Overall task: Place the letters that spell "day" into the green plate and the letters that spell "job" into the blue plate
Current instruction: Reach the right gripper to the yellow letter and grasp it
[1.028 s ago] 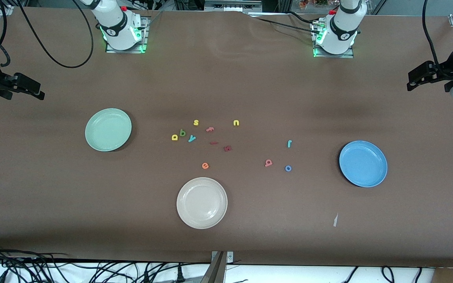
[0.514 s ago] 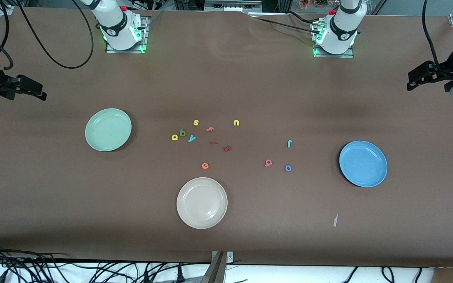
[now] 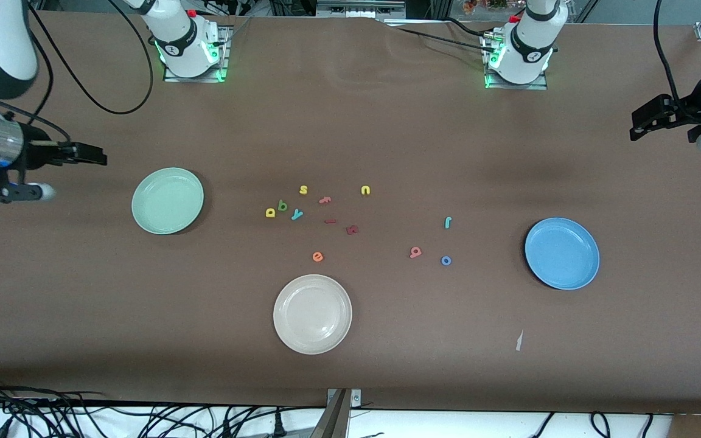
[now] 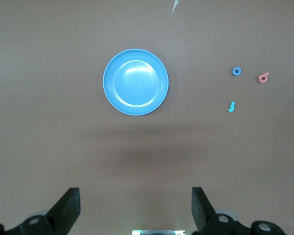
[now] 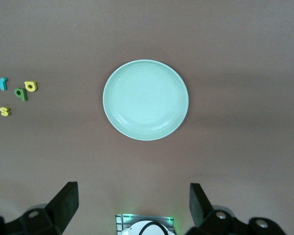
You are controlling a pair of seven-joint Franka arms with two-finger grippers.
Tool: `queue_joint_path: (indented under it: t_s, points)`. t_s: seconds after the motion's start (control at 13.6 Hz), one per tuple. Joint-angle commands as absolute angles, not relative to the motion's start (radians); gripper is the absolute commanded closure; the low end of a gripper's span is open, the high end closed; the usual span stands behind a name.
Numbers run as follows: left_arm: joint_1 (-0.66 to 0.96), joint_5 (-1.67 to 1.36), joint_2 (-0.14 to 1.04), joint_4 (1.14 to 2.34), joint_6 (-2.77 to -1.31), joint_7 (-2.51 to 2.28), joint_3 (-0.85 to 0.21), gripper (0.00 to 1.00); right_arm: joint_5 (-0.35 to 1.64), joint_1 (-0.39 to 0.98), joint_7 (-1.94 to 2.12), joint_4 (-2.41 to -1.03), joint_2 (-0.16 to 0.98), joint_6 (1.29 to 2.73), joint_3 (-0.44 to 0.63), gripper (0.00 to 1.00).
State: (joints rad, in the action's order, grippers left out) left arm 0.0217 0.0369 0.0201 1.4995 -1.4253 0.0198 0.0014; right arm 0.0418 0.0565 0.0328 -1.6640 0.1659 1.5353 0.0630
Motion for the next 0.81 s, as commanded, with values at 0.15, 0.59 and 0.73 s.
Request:
queue_joint_path:
  t_s: [0.15,0.59,0.73]
  points:
    - [0.017,0.020,0.032,1.468,-1.402,0.015,0.000,0.00,0.054,0.190,-0.177,-1.693,0.262,1.699,0.063,0.00]
    - [0.017,0.020,0.032,1.468,-1.402,0.015,-0.002,0.00,0.037,0.398,-0.720,-1.899,0.349,2.096,0.064,0.00]
    - [0.018,0.018,0.032,1.468,-1.402,0.014,-0.002,0.00,0.037,0.434,-0.875,-1.937,0.379,2.190,0.063,0.00]
